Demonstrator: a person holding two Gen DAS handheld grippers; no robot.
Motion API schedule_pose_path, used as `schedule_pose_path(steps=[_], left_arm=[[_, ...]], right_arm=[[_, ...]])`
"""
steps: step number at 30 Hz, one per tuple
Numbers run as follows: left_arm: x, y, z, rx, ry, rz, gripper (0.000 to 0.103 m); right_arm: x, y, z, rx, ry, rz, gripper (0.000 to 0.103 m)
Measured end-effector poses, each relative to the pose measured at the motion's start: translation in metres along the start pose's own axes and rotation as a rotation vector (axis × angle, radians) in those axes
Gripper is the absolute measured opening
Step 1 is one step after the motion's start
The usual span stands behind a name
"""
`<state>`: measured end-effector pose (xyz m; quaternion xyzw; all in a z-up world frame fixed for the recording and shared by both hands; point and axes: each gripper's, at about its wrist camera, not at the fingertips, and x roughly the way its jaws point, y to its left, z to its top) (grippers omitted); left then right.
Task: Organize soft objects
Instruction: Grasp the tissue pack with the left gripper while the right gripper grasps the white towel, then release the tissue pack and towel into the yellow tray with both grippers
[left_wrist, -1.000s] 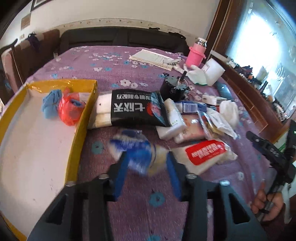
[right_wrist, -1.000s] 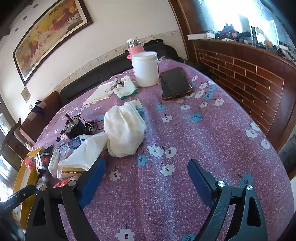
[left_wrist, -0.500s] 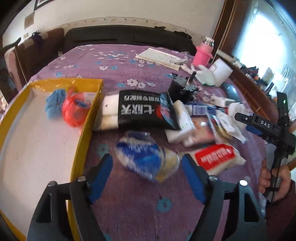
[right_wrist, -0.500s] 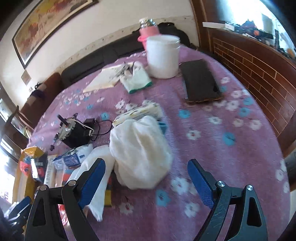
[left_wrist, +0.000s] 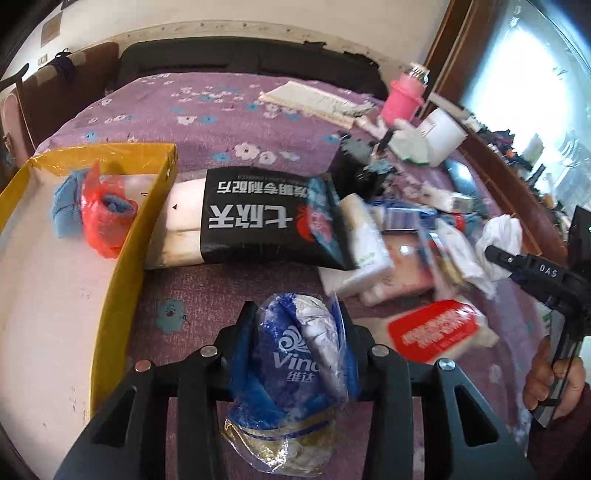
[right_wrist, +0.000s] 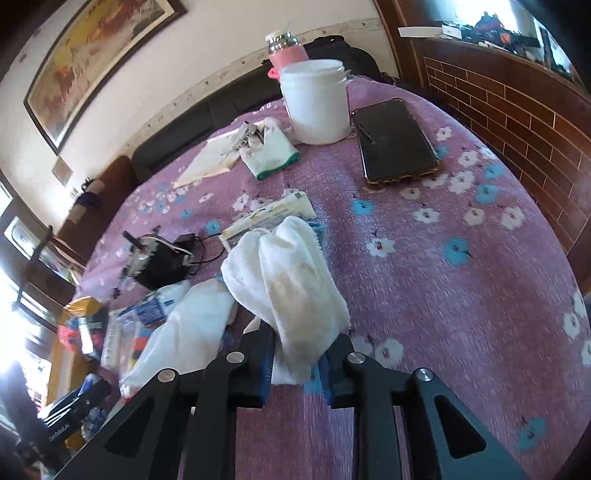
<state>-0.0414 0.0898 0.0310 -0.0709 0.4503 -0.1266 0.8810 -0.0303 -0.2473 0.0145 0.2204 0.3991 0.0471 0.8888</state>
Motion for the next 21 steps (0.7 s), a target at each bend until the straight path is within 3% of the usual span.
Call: schedule_pose_path(steps=[6,12,17,21], left_arm=[[-0.035,0.001,-0.006,-0.032,-0.051,-0.102,0.039],[-0.082,0.031,-0.009,-0.095,-0.116,-0.154,0.039],[-0.116,0.088,-0.004,-0.164,-0.173,-0.064,0.04],[-0.121,0.138,0.005,-0.211,-0.155,0.046,0.04]], right_arm=[[-0.04,0.011,-0.008,0.017,-0.043,0.075,0.022],[-0.07,0.069,-0.018,-0.098,-0.052,0.147,0.022],[-0.066,0.126,-0.035,-0.191,0.005,0.228,0.022],[-0.043,0.182,-0.049,-0.268,0.069,0.276,0.022]])
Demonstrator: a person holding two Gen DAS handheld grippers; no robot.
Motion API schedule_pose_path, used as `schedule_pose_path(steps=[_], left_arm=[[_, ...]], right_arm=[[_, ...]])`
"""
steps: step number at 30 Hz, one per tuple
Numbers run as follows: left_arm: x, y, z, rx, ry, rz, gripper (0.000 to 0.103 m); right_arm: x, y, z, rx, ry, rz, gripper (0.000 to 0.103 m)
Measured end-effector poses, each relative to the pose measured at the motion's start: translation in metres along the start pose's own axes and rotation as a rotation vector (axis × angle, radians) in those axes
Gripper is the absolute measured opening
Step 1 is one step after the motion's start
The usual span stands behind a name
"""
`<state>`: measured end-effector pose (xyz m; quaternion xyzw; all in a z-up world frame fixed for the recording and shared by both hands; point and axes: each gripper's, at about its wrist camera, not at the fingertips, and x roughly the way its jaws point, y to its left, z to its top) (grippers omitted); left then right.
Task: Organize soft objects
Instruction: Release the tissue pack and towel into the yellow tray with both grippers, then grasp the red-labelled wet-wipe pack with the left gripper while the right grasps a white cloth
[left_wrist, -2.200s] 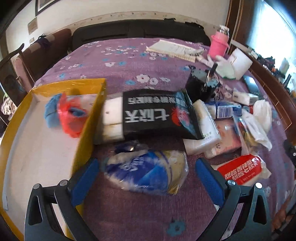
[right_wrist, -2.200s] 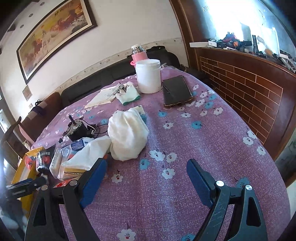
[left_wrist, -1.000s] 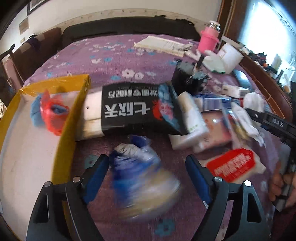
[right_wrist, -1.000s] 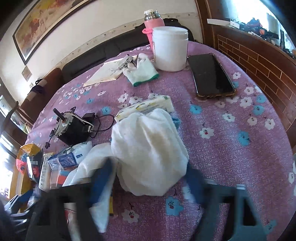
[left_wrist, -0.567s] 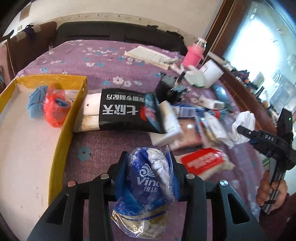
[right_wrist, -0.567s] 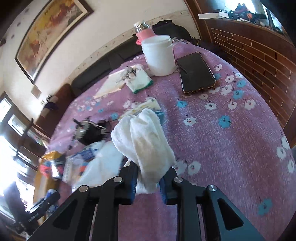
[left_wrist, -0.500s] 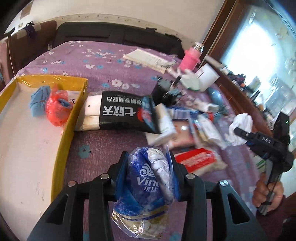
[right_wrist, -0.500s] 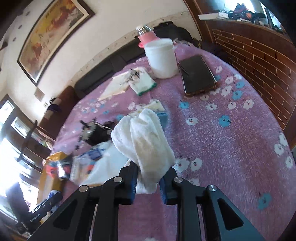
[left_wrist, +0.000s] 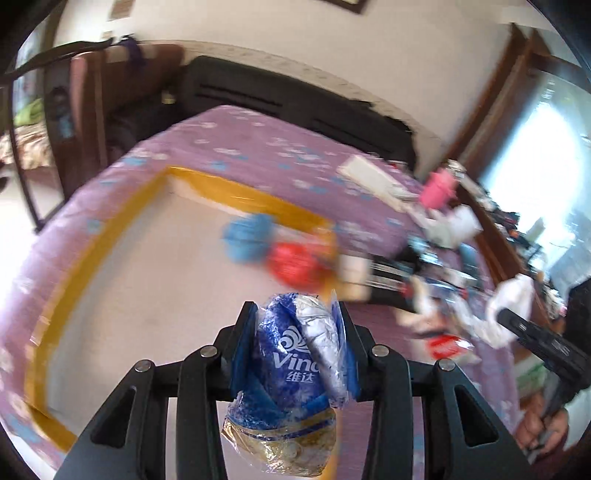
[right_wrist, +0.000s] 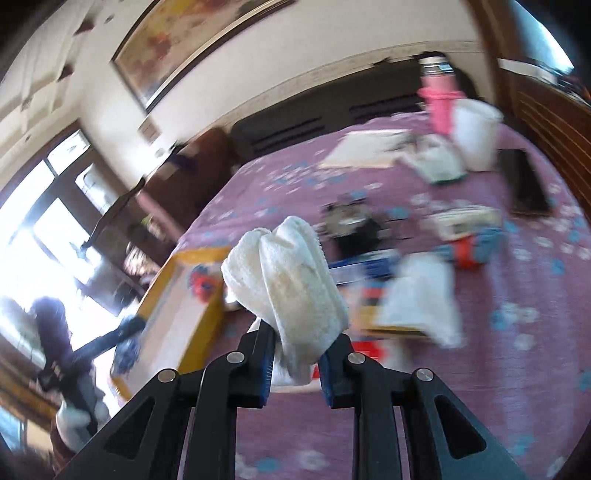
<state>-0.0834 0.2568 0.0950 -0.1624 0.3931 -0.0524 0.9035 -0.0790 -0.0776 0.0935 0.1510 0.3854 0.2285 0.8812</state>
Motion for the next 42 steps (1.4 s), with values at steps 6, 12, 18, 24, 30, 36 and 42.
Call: schedule_pose_path(steps=[6,12,18,24,30,36,42], left_arm=[[0.029,0.052,0.037,-0.061,0.032,0.083,0.04],[0.079,0.073,0.068,-0.102,0.09,0.091,0.04],[0.095,0.09,0.077,-0.155,0.095,0.096,0.047],[0.069,0.099,0.072,-0.174,0.048,0.078,0.066],[0.032,0.088,0.069,-0.183,-0.012,0.037,0.07],[0.0,0.026,0.056,-0.08,-0.054,-0.061,0.081],[0.008,-0.048,0.023,0.033,0.012,-0.177,0.086]], right_arm=[[0.074,0.071,-0.002,-0.114,0.118,0.052,0.022],[0.146,0.117,-0.003,-0.175,0.23,0.065,0.023],[0.197,0.133,-0.002,-0.194,0.29,0.045,0.024],[0.19,0.139,0.002,-0.238,0.21,-0.005,0.074],[0.136,0.116,0.01,-0.187,0.101,-0.005,0.078],[0.063,0.036,0.01,-0.054,-0.006,-0.094,0.081],[0.003,-0.055,-0.01,0.121,-0.083,-0.222,0.082]])
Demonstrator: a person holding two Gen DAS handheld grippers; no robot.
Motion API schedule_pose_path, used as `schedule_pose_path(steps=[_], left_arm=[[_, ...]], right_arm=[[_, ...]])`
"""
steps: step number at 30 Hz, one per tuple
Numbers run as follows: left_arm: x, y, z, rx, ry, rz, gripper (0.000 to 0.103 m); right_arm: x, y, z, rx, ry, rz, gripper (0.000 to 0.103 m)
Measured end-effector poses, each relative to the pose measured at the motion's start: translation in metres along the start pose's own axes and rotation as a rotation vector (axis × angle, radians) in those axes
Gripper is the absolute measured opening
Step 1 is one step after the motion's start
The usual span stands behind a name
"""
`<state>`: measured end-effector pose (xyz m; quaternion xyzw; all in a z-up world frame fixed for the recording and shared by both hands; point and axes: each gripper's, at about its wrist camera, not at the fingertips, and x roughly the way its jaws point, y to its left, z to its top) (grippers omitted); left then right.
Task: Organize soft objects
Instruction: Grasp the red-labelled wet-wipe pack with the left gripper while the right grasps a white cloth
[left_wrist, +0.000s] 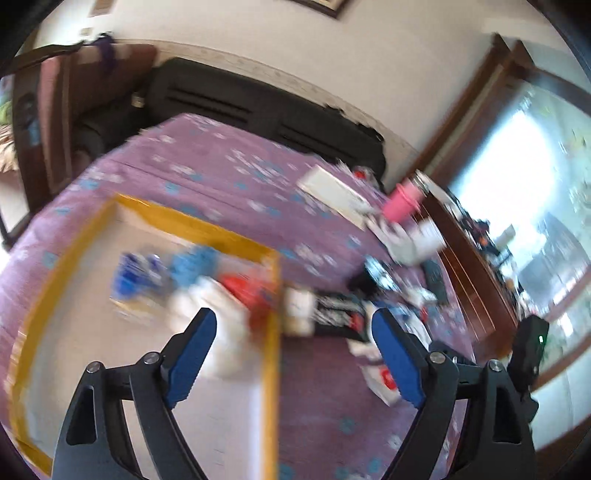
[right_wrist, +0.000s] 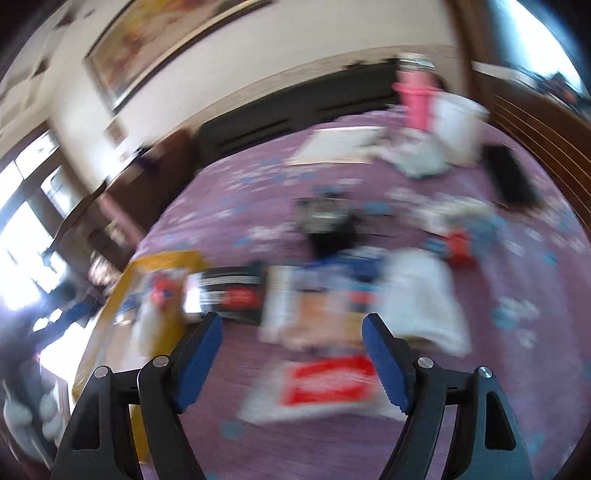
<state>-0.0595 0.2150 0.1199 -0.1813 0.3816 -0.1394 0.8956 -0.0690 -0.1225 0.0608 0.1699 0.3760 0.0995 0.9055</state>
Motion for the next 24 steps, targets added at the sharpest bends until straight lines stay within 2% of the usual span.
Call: schedule_pose_path(steps=[6,11,13,15,19,24], left_arm=[[0.042,-0.061,-0.037,0.103,0.116,-0.021,0.086],[0.072,-0.113,-0.06,0.232,0.155,0.002,0.085],[0.084,-0.129,-0.066,0.276,0.165,0.02,0.085],[0.1,-0.143,-0.069,0.316,0.177,0.034,0.085],[0.139,-0.163,-0.072,0.367,0.196,0.079,0.085],[0.174,-0.182,-0.088,0.428,0.222,0.115,0.085]], right_arm=[[-0.023,-0.077,-0.013,0.093,-0.053,-0.09,0.083],[-0.021,-0.129,-0.013,0.157,-0.084,-0.139,0.083],[-0.019,-0.149,-0.014,0.219,-0.08,-0.125,0.083],[-0.02,-0.166,-0.016,0.309,-0.086,-0.047,0.083],[-0.017,-0.171,-0.017,0.348,-0.072,-0.008,0.083],[-0.013,-0.158,-0.016,0.288,-0.056,-0.02,0.087]])
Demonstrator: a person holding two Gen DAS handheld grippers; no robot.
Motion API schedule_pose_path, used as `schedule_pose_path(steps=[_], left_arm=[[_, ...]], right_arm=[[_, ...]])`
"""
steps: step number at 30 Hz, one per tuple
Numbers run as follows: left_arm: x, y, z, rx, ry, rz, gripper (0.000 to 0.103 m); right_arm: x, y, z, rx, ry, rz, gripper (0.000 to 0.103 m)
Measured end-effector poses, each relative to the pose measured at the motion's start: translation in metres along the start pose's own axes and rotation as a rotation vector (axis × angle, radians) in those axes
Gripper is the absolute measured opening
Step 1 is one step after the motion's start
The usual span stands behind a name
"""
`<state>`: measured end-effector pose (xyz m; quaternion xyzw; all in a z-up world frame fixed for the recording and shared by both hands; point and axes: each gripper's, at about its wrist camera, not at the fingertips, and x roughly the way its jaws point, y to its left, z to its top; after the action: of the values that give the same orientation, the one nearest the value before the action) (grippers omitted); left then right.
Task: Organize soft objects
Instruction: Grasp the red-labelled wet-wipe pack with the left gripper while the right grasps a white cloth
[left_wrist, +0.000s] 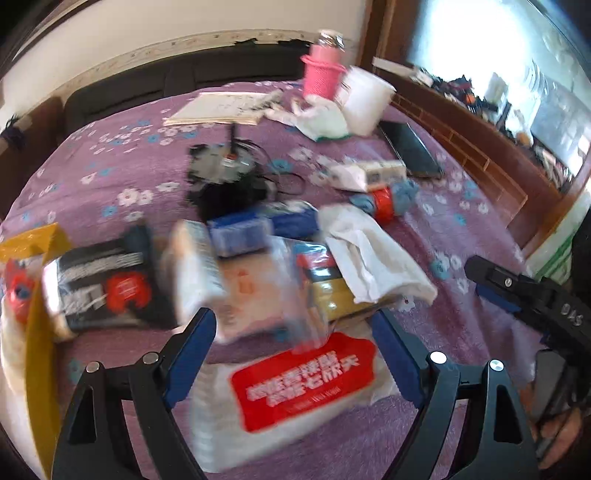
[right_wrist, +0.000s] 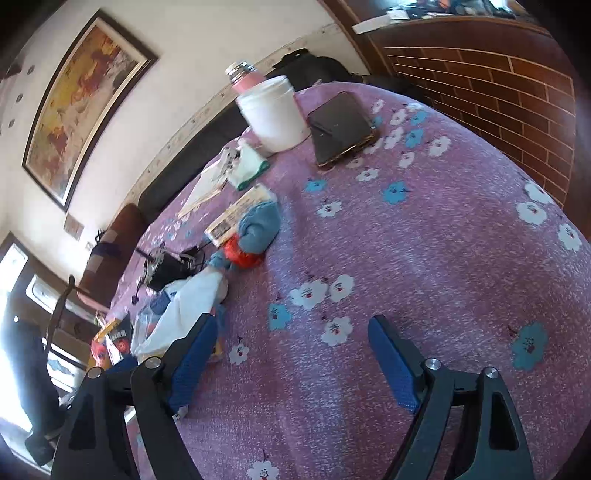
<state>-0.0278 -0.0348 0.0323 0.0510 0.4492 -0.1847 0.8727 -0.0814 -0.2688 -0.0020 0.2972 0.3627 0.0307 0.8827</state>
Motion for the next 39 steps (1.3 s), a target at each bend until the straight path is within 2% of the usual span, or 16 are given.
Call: schedule_pose_path(steps=[2,3,5,6,7,9,12,15,20,22,24,29,31,37,39], left_arm=[[0.004,-0.014,-0.007,0.059,0.023,-0.009,0.085],[0.004,-0.027,-0.014,0.135,0.042,-0.008,0.085],[0.001,-0.04,-0.026,0.202,0.089,-0.071,0.077],[-0.002,-0.045,-0.033,0.217,0.116,-0.116,0.067],[-0.009,-0.051,-0.042,0.243,0.134,-0.149,0.066],[-0.022,-0.054,-0.05,0.266,0.121,-0.152,0.066],[-0.047,-0.039,-0.054,0.214,0.072,-0.173,0.066],[-0.064,-0.006,-0.055,0.124,0.037,-0.162,0.076],[-0.058,0.038,-0.056,0.0,0.048,-0.109,0.079],[-0.056,0.044,-0.054,-0.021,0.043,-0.101,0.079],[-0.058,0.05,-0.052,-0.053,0.034,-0.125,0.079],[-0.072,0.075,-0.051,-0.182,-0.004,-0.238,0.086],[-0.078,0.075,-0.052,-0.143,-0.02,-0.253,0.088],[-0.095,0.046,-0.074,0.206,0.016,-0.185,0.089],[-0.096,0.039,-0.08,0.275,0.031,-0.176,0.09]], right_arm=[[0.002,0.002,-0.001,-0.012,0.003,-0.003,0.087],[0.003,0.002,-0.001,-0.012,0.004,-0.002,0.087],[0.002,0.0,-0.001,-0.007,0.003,0.0,0.087],[0.002,-0.001,-0.002,-0.004,0.003,0.002,0.087],[0.002,-0.001,-0.002,-0.001,0.002,0.004,0.087],[0.0,-0.004,-0.002,0.008,0.0,0.007,0.087],[-0.001,-0.007,-0.002,0.028,-0.004,0.02,0.087],[-0.002,-0.008,-0.001,0.04,-0.005,0.027,0.087],[-0.001,-0.004,-0.002,0.018,-0.003,0.008,0.088],[0.0,-0.003,-0.002,0.014,-0.002,0.005,0.089],[0.0,-0.003,-0.002,0.013,-0.001,0.006,0.089],[0.001,0.0,-0.002,-0.001,0.003,0.003,0.092],[0.002,0.001,-0.002,-0.007,0.004,-0.001,0.092],[0.002,0.002,-0.003,-0.018,0.005,-0.012,0.093],[0.003,0.004,-0.003,-0.025,0.006,-0.019,0.093]])
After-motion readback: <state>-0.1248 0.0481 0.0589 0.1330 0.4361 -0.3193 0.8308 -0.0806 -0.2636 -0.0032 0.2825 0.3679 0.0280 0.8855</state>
